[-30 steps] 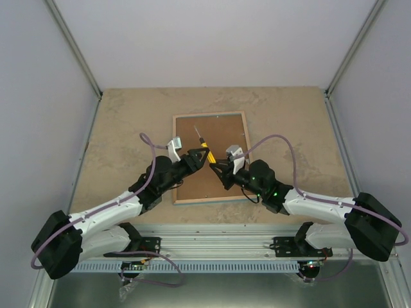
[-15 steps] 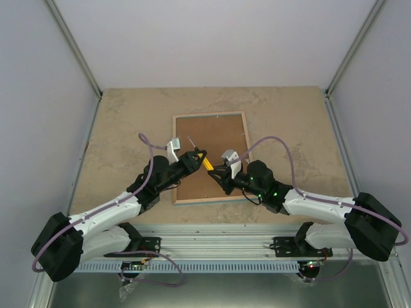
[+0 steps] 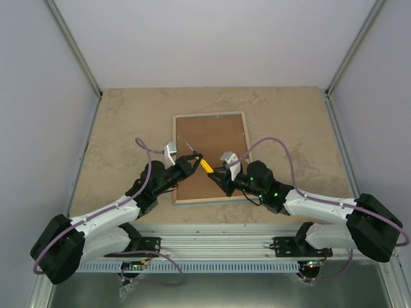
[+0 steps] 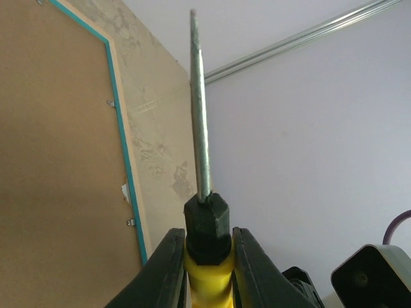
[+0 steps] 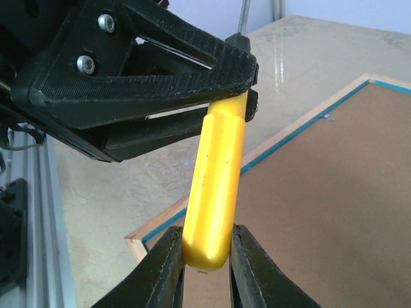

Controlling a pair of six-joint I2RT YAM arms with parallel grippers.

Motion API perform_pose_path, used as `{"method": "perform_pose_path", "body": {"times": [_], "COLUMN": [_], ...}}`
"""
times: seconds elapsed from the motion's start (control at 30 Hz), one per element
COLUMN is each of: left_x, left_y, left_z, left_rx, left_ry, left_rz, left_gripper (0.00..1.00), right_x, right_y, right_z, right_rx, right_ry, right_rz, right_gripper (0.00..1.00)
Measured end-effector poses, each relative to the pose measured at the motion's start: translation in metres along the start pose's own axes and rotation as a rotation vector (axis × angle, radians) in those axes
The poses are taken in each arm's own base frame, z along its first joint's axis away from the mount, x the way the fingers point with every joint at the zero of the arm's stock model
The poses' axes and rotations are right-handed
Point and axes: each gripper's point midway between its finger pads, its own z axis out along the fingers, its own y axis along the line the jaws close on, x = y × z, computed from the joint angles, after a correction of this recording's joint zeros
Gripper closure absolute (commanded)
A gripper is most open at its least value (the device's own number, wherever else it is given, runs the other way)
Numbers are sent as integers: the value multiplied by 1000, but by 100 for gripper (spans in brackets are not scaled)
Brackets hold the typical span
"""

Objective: Take the photo out of the frame

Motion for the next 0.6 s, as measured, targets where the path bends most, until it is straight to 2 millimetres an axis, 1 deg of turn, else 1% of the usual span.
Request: {"method": "perform_pose_path", "body": {"times": [0.17, 0.2, 0.3, 0.47, 0.6], "left_x": [3, 4, 4, 5, 8], "left_y": [5, 5, 5, 3, 5], "left_z": [-5, -6, -8, -7, -7], "left_rx": [29, 36, 58, 89, 97], "left_ry": [-13, -16, -20, -19, -15], "left_rz": [-38, -45, -73, -115, -150], "left_gripper": [100, 100, 100, 100, 100], "right_x": [-2, -3, -9, -19, -19], "right_y": [-3, -4, -5, -5, -4], "right_z": [0, 0, 1, 11, 19], "right_rx": [19, 22, 29, 34, 38], "right_ry": [-8, -13, -37, -67, -79], "right_rz": [7, 6, 9, 4, -7], "right_gripper": [57, 56, 54, 53, 54]}}
